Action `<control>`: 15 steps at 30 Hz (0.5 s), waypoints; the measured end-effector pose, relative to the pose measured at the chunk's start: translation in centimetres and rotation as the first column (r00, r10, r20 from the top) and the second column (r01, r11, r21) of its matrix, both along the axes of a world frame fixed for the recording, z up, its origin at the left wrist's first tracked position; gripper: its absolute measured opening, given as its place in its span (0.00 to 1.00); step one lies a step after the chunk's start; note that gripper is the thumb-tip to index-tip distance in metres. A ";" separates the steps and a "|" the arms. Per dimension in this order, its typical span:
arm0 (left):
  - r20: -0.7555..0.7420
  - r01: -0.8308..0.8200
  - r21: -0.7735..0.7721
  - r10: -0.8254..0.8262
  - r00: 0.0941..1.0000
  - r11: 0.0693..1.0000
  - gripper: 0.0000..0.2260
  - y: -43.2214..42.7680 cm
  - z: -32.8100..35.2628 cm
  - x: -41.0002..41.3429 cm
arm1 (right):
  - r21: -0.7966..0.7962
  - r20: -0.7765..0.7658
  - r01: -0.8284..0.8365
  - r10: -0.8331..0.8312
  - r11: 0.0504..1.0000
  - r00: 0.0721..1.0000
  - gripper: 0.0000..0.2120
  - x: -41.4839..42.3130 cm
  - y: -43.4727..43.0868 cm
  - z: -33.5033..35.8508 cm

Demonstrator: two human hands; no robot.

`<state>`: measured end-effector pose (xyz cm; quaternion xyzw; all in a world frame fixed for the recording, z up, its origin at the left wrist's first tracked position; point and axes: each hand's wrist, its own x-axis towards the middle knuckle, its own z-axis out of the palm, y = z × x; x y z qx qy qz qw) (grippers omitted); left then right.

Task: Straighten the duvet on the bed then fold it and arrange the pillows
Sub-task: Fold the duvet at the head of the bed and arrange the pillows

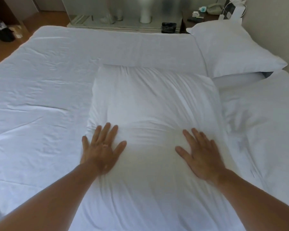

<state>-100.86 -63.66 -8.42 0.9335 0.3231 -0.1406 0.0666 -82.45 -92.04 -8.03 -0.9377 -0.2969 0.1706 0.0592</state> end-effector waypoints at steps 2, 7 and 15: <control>0.095 -0.034 0.022 0.031 0.995 0.999 0.32 1.3 1.2 2.1 | 0.099 0.100 0.050 -0.060 0.994 0.993 0.50 2.4 1.8 1.3; 0.192 0.025 0.050 -0.034 0.981 0.998 0.30 6.9 2.8 12.4 | 0.076 0.066 -0.018 0.013 0.997 0.998 0.42 10.7 9.2 3.0; 0.129 -0.022 0.025 0.018 0.991 0.999 0.34 14.2 -2.9 20.3 | 0.076 0.074 0.046 -0.051 0.996 0.996 0.42 18.7 16.6 -3.1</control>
